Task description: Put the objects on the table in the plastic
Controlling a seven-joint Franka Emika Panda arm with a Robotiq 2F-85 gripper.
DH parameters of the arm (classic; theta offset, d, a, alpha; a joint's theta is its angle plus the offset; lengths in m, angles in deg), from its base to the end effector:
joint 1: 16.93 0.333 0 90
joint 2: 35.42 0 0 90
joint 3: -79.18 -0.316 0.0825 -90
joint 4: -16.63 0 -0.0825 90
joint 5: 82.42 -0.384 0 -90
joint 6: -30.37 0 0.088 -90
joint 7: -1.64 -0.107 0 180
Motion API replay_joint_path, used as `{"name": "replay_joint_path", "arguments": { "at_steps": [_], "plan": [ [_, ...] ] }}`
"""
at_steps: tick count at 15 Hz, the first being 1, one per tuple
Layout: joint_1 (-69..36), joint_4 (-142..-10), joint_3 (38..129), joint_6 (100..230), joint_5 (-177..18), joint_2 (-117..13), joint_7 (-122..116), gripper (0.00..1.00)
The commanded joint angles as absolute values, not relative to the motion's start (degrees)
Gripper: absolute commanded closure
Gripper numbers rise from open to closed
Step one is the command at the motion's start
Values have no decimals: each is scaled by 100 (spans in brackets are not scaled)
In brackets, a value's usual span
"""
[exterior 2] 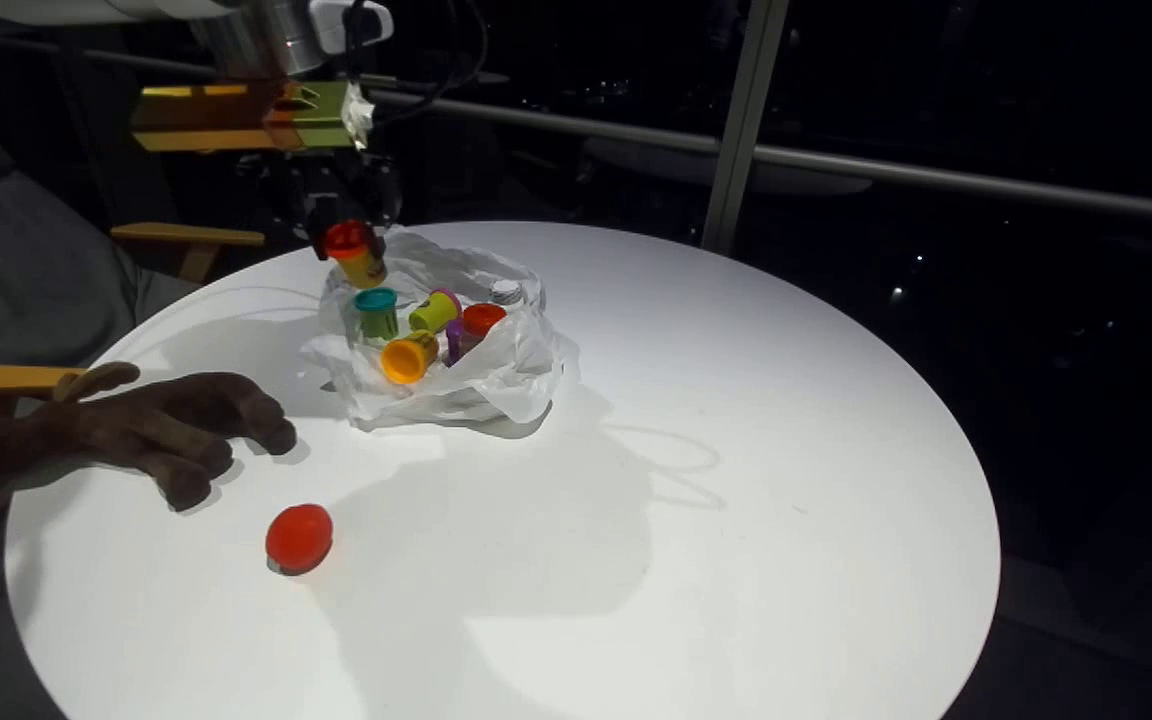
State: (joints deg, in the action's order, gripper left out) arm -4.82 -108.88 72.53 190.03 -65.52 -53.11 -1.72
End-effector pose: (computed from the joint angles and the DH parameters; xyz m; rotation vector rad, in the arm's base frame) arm 0.5491 0.1993 0.2737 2.9532 0.7856 0.4709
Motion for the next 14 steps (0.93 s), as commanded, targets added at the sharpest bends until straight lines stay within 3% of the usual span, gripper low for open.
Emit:
{"name": "replay_joint_path", "arguments": {
  "at_steps": [1, 14],
  "plan": [
    [-147, -9799, 7601, 19075, -6369, -6245, -503, 77],
    [672, -8139, 8733, 18300, -6047, -7778, -888, 77]
  ]
}}
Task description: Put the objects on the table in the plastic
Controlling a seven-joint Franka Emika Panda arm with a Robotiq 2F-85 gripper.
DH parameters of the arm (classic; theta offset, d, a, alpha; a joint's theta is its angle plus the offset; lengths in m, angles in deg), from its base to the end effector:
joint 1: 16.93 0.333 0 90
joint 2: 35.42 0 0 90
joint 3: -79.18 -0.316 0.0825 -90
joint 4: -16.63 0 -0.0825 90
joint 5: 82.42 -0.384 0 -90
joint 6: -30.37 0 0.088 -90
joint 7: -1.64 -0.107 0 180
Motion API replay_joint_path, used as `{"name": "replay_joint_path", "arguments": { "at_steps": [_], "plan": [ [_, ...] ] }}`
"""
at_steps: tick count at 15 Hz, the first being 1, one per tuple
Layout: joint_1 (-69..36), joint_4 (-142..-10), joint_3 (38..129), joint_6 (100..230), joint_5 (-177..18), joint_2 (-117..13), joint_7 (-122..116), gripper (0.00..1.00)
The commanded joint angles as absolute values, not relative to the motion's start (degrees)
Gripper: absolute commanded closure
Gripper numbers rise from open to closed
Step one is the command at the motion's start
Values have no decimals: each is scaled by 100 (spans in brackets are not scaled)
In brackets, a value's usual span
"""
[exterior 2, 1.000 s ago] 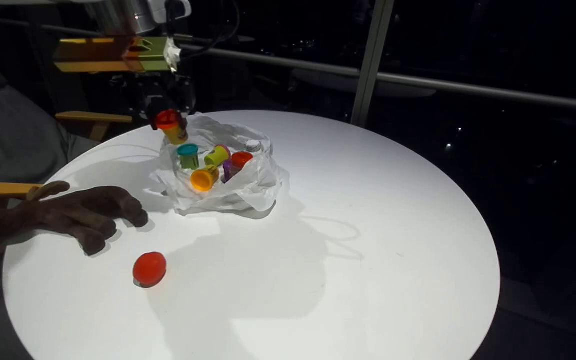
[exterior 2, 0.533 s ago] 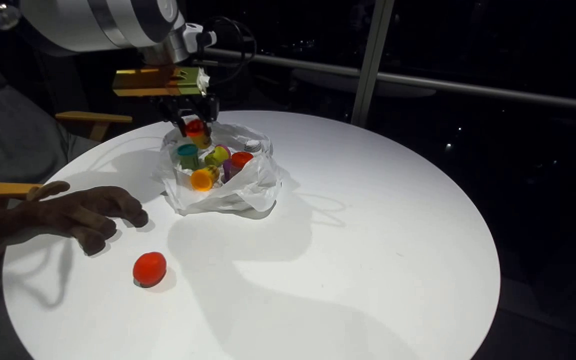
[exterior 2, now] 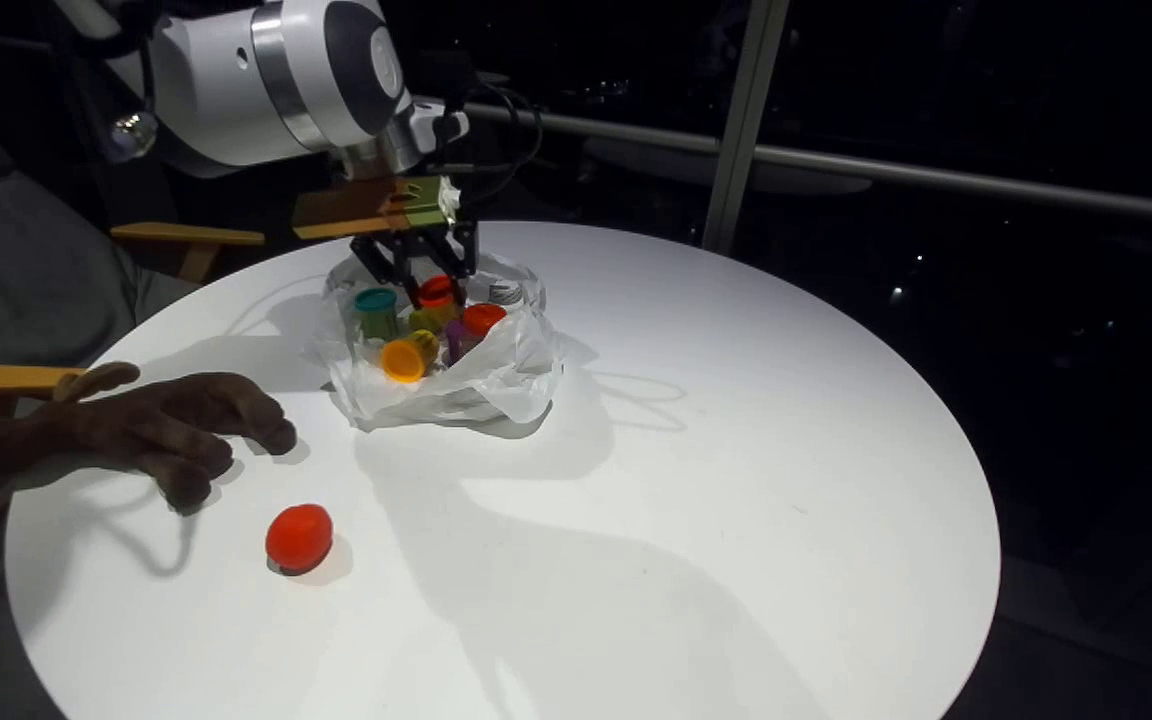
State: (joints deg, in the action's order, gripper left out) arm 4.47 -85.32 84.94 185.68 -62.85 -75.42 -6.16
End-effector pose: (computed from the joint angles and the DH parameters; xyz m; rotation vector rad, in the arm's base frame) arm 0.6469 0.2000 0.1867 2.8492 0.6713 0.3985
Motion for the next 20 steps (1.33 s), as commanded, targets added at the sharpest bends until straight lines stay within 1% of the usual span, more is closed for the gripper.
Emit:
{"name": "replay_joint_path", "arguments": {
  "at_steps": [1, 2, 3, 4, 5, 6, 7, 9, 12, 15, 17, 20],
  "plan": [
    [687, -8079, 8756, 18248, -6018, -7849, -903, 77],
    [677, -8066, 8729, 18229, -6048, -7852, -899, 27],
    [663, -8062, 8703, 18244, -6071, -7856, -895, 25],
    [678, -8117, 8693, 18260, -6073, -7766, -906, 19],
    [704, -8195, 8700, 18301, -6066, -7648, -937, 9],
    [740, -8319, 8708, 18323, -6060, -7463, -986, 2],
    [795, -8441, 8744, 18276, -6054, -7248, -1088, 0],
    [858, -8655, 8765, 17974, -6105, -6727, -1302, 0],
    [764, -8912, 8623, 16852, -6163, -5912, -1617, 0],
    [385, -9490, 8320, 15789, -6344, -4981, -1573, 0],
    [8, -10114, 8136, 15567, -6610, -4401, -1357, 0],
    [-580, -11139, 8015, 16053, -7004, -3824, -825, 0]
  ]
}}
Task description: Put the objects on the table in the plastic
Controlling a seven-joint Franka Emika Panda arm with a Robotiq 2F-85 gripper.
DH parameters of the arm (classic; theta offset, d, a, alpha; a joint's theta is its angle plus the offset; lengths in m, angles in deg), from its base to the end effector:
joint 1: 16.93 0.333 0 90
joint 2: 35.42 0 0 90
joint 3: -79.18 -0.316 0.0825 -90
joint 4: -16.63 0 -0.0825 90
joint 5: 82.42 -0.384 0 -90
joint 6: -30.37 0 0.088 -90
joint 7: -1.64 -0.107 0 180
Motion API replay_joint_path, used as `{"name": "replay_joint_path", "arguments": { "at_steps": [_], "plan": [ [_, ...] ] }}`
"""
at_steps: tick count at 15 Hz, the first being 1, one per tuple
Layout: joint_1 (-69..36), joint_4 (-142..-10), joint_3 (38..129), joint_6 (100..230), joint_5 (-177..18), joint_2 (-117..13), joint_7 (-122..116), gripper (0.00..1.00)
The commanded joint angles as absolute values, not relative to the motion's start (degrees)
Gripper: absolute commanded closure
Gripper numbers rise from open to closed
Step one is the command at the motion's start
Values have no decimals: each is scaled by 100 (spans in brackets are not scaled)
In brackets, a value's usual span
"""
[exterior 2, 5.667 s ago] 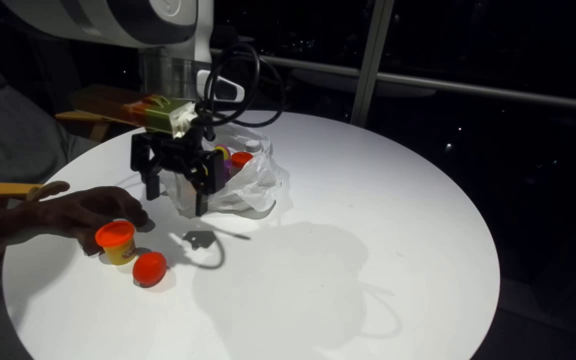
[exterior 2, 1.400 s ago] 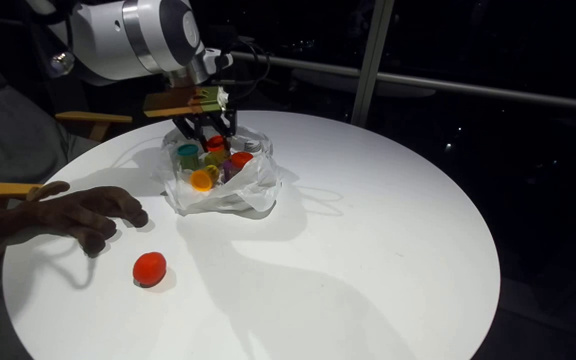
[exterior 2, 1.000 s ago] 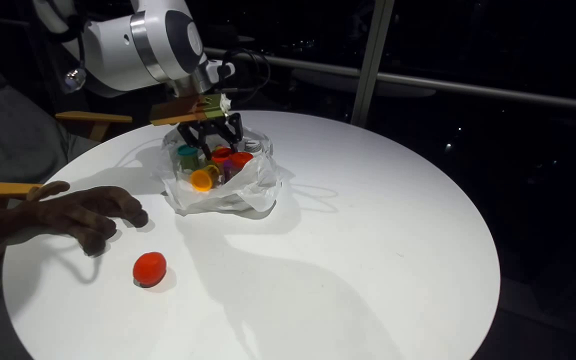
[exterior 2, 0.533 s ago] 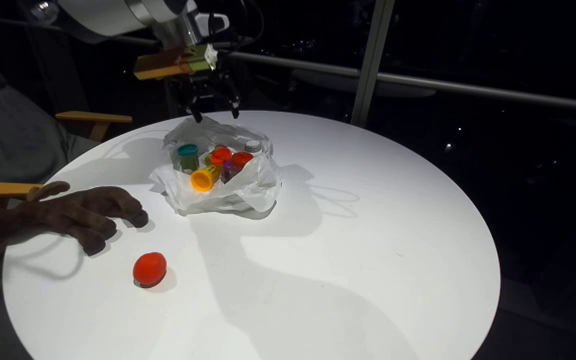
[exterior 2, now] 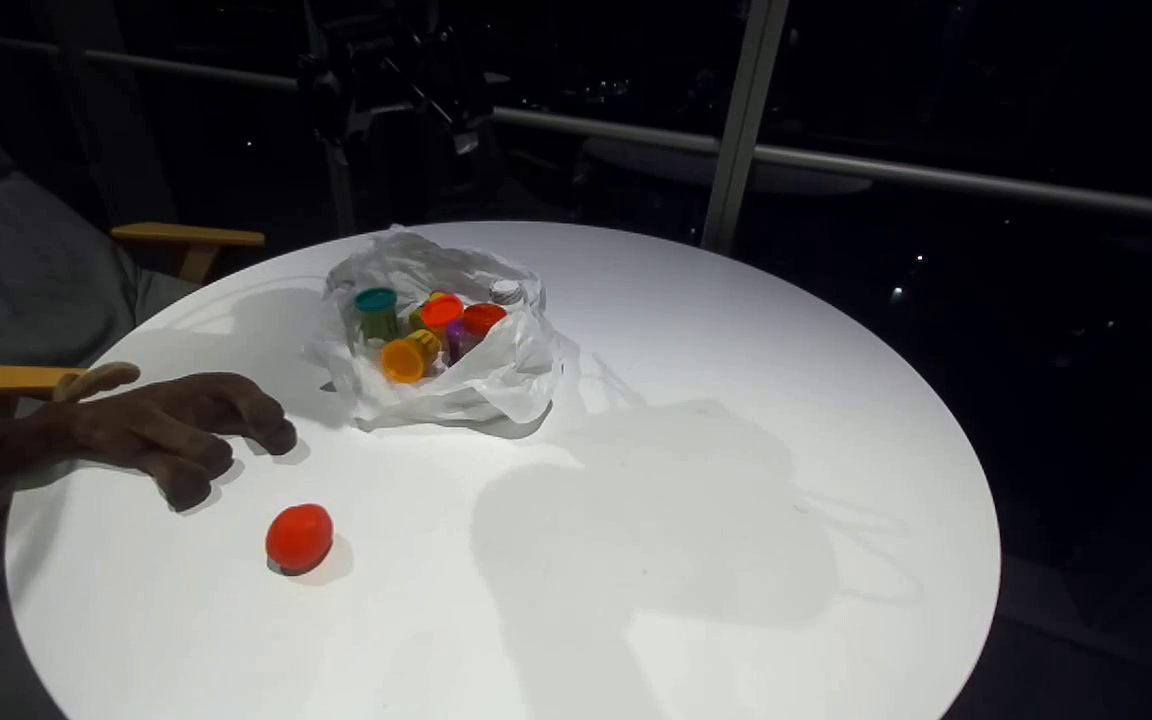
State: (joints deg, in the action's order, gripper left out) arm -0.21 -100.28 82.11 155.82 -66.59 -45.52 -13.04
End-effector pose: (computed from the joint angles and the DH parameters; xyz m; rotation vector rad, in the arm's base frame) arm 0.5643 0.1290 0.3563 2.9019 0.2169 0.0444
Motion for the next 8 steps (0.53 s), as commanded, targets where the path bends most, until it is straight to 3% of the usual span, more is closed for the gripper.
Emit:
{"name": "replay_joint_path", "arguments": {
  "at_steps": [1, 8],
  "plan": [
    [-752, -11479, 8018, 16296, -7125, -3748, -616, 0],
    [-1550, -13209, 8079, 18415, -7316, -4053, 667, 0]
  ]
}}
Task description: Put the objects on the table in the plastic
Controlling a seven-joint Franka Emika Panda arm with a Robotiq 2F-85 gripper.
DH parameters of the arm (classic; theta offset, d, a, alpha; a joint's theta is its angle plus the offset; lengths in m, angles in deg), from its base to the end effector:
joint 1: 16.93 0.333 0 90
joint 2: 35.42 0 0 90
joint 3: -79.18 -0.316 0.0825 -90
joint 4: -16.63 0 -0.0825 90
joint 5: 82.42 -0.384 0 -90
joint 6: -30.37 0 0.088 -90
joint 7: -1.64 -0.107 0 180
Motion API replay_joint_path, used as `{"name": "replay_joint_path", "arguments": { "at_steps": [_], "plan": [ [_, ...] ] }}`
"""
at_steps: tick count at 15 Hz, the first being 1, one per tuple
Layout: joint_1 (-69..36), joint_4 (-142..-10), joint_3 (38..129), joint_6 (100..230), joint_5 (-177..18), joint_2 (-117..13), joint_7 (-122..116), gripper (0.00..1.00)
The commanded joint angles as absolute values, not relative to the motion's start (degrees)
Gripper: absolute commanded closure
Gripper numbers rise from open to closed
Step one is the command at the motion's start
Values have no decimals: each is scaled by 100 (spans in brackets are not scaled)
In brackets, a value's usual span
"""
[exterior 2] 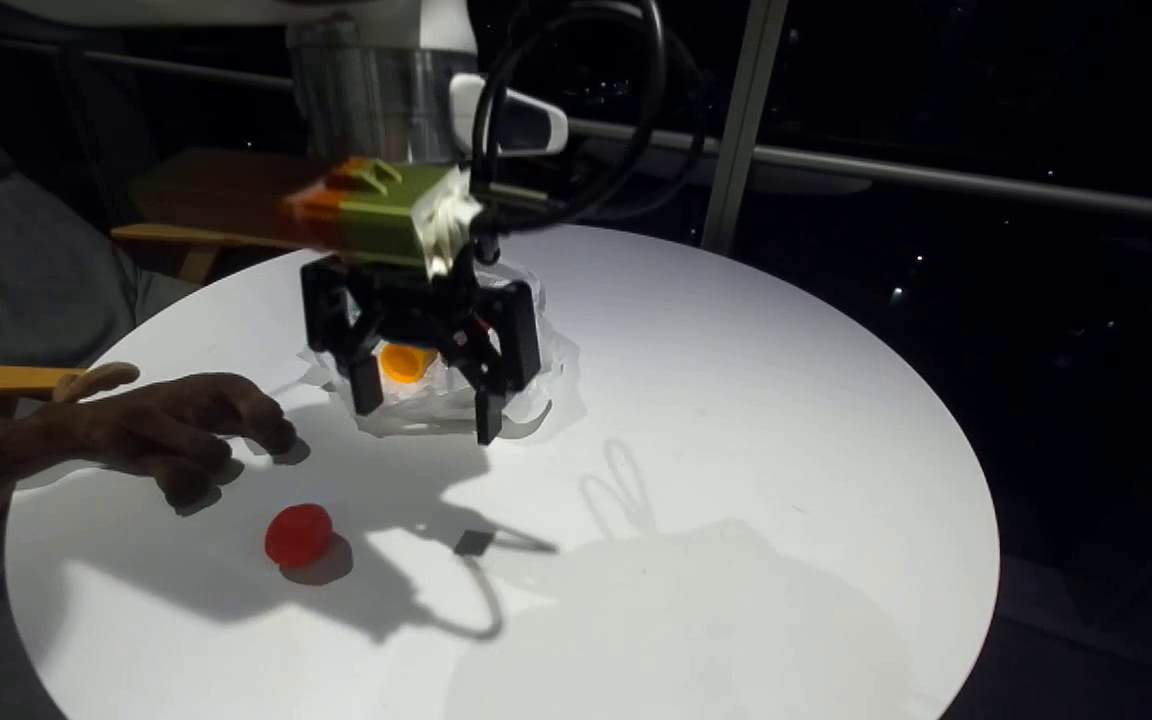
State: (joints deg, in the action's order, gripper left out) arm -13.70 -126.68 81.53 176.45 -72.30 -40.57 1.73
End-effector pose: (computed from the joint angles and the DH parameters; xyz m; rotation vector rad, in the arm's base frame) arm 0.4649 0.0092 0.2456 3.0311 0.2518 -0.0623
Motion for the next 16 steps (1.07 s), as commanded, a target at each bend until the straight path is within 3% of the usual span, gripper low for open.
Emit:
{"name": "replay_joint_path", "arguments": {
  "at_steps": [1, 6, 16],
  "plan": [
    [-1579, -13373, 8055, 18673, -7290, -4076, 805, 0],
    [-1477, -13784, 7905, 19447, -7137, -4191, 962, 0],
    [-1118, -13769, 7532, 19470, -7008, -4372, 776, 0]
  ]
}}
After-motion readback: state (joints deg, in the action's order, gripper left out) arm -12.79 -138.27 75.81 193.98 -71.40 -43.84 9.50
